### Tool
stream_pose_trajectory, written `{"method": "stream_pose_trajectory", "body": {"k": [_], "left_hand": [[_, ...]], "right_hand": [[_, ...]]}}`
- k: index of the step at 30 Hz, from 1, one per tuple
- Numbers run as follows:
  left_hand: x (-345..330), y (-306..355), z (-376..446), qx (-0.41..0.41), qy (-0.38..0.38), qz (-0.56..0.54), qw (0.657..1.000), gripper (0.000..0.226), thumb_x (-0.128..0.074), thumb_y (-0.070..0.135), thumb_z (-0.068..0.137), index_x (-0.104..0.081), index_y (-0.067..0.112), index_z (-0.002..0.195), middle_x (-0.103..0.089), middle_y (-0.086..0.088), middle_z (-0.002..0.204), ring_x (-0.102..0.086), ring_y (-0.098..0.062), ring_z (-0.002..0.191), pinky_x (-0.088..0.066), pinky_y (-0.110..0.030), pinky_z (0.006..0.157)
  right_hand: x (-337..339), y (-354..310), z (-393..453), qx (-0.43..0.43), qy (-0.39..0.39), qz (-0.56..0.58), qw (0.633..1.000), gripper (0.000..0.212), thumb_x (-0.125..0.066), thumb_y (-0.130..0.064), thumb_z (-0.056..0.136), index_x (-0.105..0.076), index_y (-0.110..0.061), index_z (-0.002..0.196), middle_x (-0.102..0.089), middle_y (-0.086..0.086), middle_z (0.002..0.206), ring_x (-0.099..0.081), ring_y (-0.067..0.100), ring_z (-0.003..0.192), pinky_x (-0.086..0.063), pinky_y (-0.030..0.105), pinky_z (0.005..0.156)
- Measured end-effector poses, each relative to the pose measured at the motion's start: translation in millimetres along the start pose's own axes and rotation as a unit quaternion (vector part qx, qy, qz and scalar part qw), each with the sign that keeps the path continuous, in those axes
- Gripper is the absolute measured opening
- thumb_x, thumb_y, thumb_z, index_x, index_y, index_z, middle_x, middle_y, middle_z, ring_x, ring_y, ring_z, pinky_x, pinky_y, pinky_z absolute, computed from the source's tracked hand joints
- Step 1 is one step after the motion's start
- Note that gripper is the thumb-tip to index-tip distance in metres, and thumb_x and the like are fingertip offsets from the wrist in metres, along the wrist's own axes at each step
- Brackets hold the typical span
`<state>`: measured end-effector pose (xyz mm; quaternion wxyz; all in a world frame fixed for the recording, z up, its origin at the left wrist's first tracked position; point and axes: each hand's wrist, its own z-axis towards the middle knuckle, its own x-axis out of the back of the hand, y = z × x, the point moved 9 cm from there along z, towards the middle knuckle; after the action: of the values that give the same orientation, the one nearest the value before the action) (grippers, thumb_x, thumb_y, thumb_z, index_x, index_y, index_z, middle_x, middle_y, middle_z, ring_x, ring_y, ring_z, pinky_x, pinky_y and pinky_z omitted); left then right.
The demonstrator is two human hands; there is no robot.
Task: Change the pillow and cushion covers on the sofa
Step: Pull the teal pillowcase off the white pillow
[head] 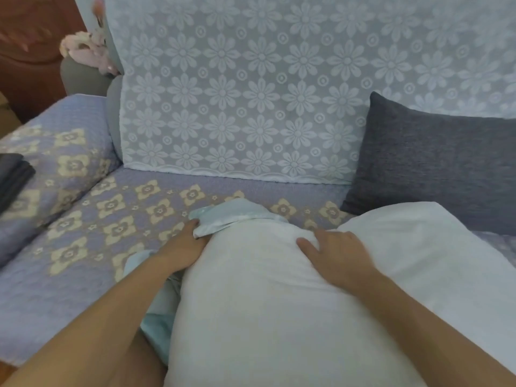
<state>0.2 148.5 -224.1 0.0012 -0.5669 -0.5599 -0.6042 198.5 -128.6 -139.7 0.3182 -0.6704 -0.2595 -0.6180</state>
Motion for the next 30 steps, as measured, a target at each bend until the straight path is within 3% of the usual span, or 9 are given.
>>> {"method": "stream_pose_trajectory", "body": {"k": [4, 9, 11, 14, 17, 19, 21, 25, 30], "left_hand": [[3.3, 35.5, 14.6, -0.012, -0.047, 0.109, 0.993, 0.045, -0.045, 0.042, 0.107, -0.053, 0.018, 0.144, -0.055, -0.004, 0.144, -0.056, -0.027, 0.126, -0.043, -0.035, 0.105], [158.0, 38.9, 6.7, 0.141, 0.309, -0.040, 0.940, 0.039, -0.039, 0.009, 0.107, -0.050, -0.015, 0.135, -0.052, -0.031, 0.141, -0.049, -0.044, 0.131, -0.037, -0.045, 0.108], [232.9, 48.7, -29.2, 0.133, 0.417, -0.087, 0.895, 0.039, -0.039, 0.013, 0.105, -0.053, -0.009, 0.134, -0.055, -0.028, 0.138, -0.052, -0.043, 0.129, -0.041, -0.046, 0.106], [328.0, 84.8, -80.2, 0.090, 0.514, -0.082, 0.849, 0.040, -0.037, 0.014, 0.105, -0.050, -0.005, 0.137, -0.052, -0.024, 0.142, -0.049, -0.038, 0.133, -0.037, -0.044, 0.110], [413.8, 129.9, -143.9, 0.043, 0.607, -0.054, 0.792, 0.042, -0.038, 0.025, 0.102, -0.049, 0.005, 0.137, -0.054, -0.017, 0.142, -0.051, -0.034, 0.132, -0.036, -0.041, 0.110], [458.0, 160.8, -176.5, -0.008, 0.613, -0.023, 0.790, 0.041, -0.038, 0.024, 0.100, -0.050, 0.005, 0.135, -0.057, -0.019, 0.136, -0.055, -0.036, 0.125, -0.043, -0.044, 0.104], [478.4, 190.9, -195.5, -0.056, 0.584, 0.010, 0.810, 0.036, -0.037, 0.021, 0.101, -0.057, 0.001, 0.123, -0.063, -0.020, 0.117, -0.060, -0.036, 0.107, -0.047, -0.042, 0.090], [469.7, 207.0, -194.8, -0.058, 0.505, -0.006, 0.861, 0.024, -0.034, 0.017, 0.107, -0.052, 0.020, 0.092, -0.054, -0.003, 0.091, -0.054, -0.018, 0.089, -0.048, -0.038, 0.093], [403.9, 209.5, -160.5, -0.098, 0.431, -0.101, 0.891, 0.030, -0.040, 0.027, 0.104, -0.054, 0.013, 0.127, -0.065, -0.003, 0.109, -0.065, -0.018, 0.096, -0.056, -0.029, 0.080]], "right_hand": [[21.0, 19.0, -64.0, 0.005, 0.044, -0.007, 0.999, 0.049, -0.030, -0.068, 0.093, -0.052, -0.025, 0.081, -0.067, -0.001, 0.081, -0.061, 0.025, 0.088, -0.031, 0.034, 0.074], [65.2, 45.1, -83.8, -0.046, 0.164, 0.232, 0.958, 0.053, -0.051, -0.055, 0.093, -0.037, -0.019, 0.057, -0.045, -0.004, 0.049, -0.047, 0.013, 0.055, -0.036, 0.033, 0.057], [102.0, 38.5, -73.9, -0.060, 0.231, 0.330, 0.913, 0.052, -0.050, -0.047, 0.096, -0.039, -0.018, 0.054, -0.044, -0.006, 0.046, -0.043, 0.010, 0.050, -0.035, 0.022, 0.054], [150.1, -7.7, -31.9, -0.048, 0.285, 0.342, 0.894, 0.054, -0.051, -0.038, 0.100, -0.042, -0.011, 0.055, -0.045, 0.000, 0.049, -0.043, 0.019, 0.052, -0.034, 0.038, 0.058], [185.1, -73.6, 29.4, -0.032, 0.285, 0.383, 0.878, 0.054, -0.050, -0.038, 0.102, -0.049, -0.006, 0.058, -0.052, 0.006, 0.054, -0.046, 0.021, 0.054, -0.033, 0.036, 0.059], [207.8, -126.6, 80.8, -0.014, 0.251, 0.412, 0.876, 0.050, -0.047, -0.041, 0.101, -0.053, -0.009, 0.064, -0.059, 0.007, 0.065, -0.056, 0.027, 0.067, -0.041, 0.034, 0.066], [218.3, -181.4, 130.3, 0.016, 0.164, 0.355, 0.920, 0.041, -0.042, -0.050, 0.100, -0.059, -0.015, 0.087, -0.065, 0.006, 0.092, -0.063, 0.030, 0.097, -0.046, 0.040, 0.090], [183.9, -248.9, 143.4, 0.144, -0.026, 0.303, 0.942, 0.061, -0.035, -0.051, 0.104, -0.029, -0.020, 0.155, -0.031, 0.002, 0.160, -0.028, 0.027, 0.148, -0.018, 0.045, 0.122], [105.0, -200.7, 88.6, 0.134, -0.200, 0.363, 0.900, 0.071, -0.052, -0.047, 0.100, -0.015, -0.034, 0.159, -0.014, -0.005, 0.166, -0.023, 0.021, 0.150, -0.021, 0.039, 0.119]]}}
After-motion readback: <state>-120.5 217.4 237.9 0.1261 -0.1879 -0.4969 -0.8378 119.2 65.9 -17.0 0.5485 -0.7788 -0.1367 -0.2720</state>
